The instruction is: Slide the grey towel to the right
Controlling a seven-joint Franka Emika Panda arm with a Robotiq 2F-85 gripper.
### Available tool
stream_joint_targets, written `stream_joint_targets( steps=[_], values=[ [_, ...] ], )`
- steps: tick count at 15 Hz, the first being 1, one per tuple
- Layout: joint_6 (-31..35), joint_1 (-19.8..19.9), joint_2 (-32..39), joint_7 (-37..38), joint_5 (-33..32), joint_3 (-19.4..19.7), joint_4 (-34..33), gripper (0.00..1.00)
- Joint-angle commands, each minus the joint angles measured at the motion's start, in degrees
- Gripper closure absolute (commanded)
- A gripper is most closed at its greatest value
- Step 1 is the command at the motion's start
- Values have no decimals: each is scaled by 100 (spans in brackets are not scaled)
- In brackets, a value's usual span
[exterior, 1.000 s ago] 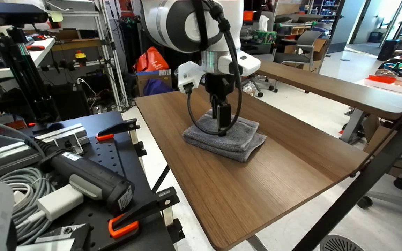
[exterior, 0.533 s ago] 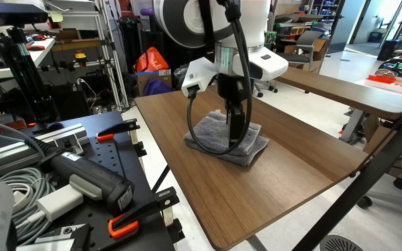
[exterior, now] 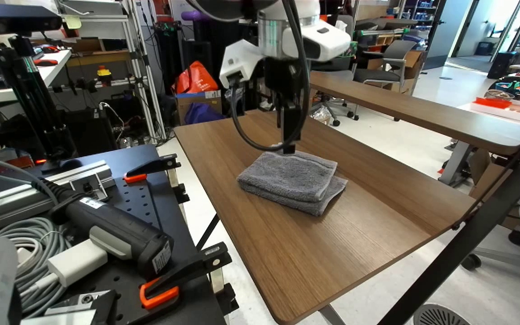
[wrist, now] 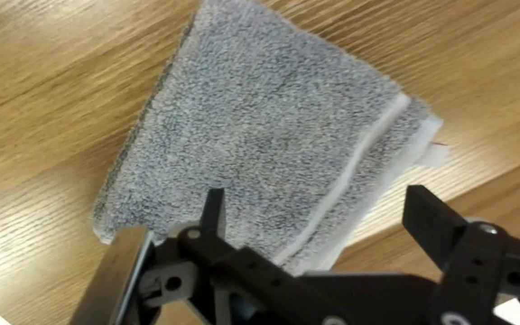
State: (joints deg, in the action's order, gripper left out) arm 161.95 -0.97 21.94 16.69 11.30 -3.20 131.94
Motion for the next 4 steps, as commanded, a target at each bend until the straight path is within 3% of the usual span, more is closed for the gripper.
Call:
stream_joint_targets(
  steps=[1, 4],
  values=[
    [-170, -112, -230, -109, 58, -10, 108, 0],
    [-485, -185, -640, -159, 45, -131, 323, 0]
  ],
)
